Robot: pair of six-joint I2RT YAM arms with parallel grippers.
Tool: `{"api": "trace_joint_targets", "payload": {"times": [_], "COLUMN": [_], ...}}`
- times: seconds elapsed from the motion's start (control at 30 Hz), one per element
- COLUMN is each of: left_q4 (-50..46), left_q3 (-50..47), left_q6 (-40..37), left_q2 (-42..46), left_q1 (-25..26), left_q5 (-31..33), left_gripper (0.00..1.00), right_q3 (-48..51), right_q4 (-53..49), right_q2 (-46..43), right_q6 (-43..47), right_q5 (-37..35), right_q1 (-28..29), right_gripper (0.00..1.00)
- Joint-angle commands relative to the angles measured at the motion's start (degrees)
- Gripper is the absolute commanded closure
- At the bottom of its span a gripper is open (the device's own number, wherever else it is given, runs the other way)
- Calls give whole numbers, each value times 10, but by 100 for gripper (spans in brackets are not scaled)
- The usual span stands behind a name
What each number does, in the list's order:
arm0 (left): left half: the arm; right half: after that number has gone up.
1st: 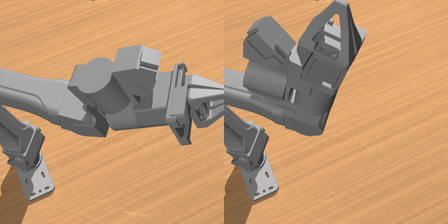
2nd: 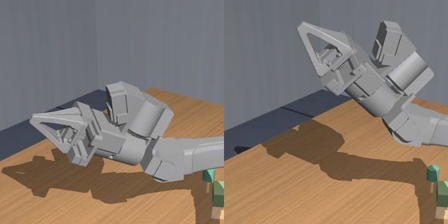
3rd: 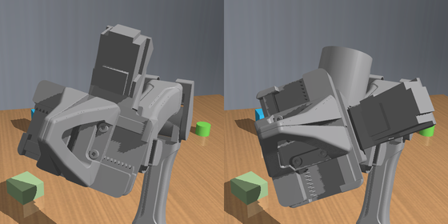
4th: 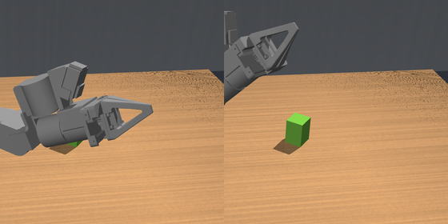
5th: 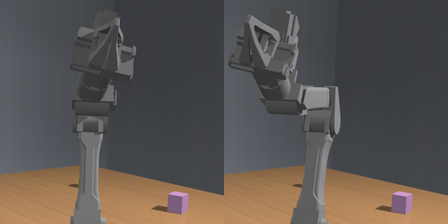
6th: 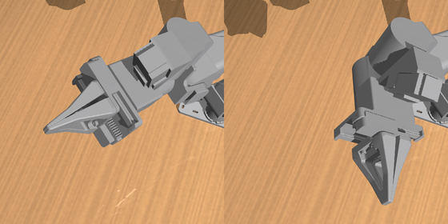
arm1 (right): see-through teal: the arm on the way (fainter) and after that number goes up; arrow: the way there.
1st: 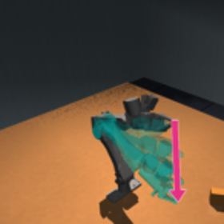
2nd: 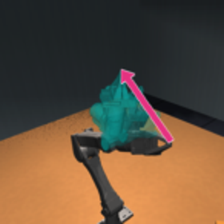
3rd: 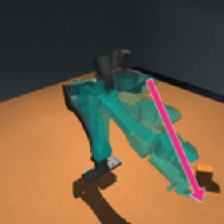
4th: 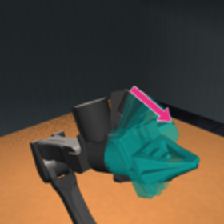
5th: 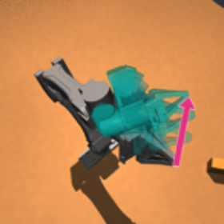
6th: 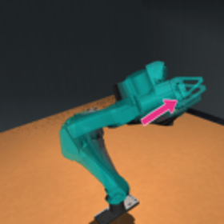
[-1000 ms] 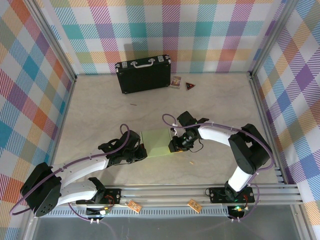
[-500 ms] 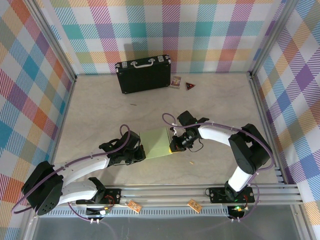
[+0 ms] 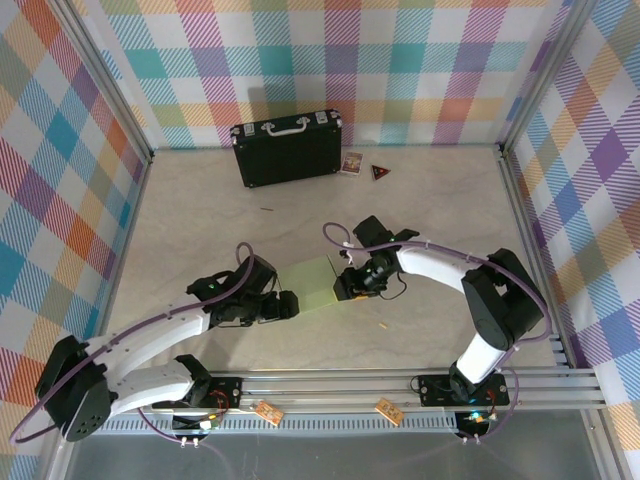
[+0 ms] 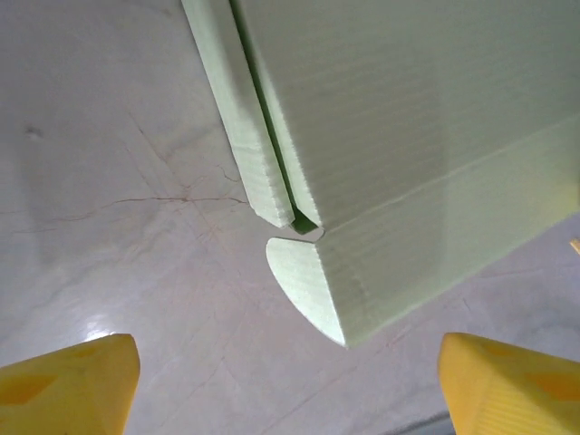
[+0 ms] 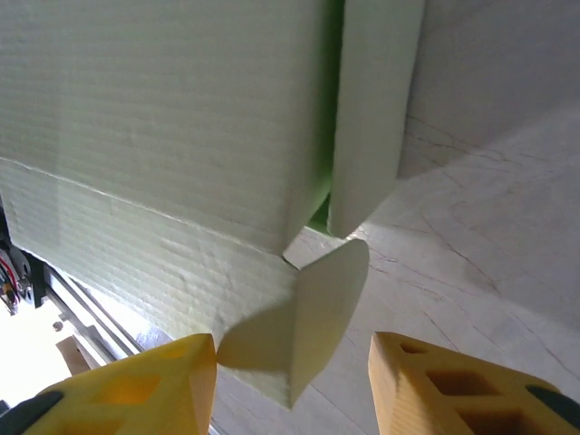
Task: Fold the paper box
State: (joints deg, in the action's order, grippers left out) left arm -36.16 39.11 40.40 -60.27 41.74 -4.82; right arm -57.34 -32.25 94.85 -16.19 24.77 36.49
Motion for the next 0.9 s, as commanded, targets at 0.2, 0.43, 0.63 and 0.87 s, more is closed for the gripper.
{"api": "trace_joint_targets", "payload": {"times": [0.2,0.43,0.63,0.87], "left_q4": [-16,79,134,154], "left_q3": [39,-23,-39,-48], "left_q6": [-45,-5,14,15], "left_q2": [-31,-49,-68,-85], "left_q1": [-65,-64,-65,-65], "left_q5": [-67,-128,-164,-178], "left_gripper": [60,58,59,63], "right_q3": [-42,-44,-44,-42], "right_q4": [-42,-39,-24,-19], "right_q2": [20,33,51,53], "right_q6": [29,40,36,35], "right_q5": [6,29,46,39], "right_q1": [-11,-11,-9,-8], "right_gripper": [55,65,73,73]}}
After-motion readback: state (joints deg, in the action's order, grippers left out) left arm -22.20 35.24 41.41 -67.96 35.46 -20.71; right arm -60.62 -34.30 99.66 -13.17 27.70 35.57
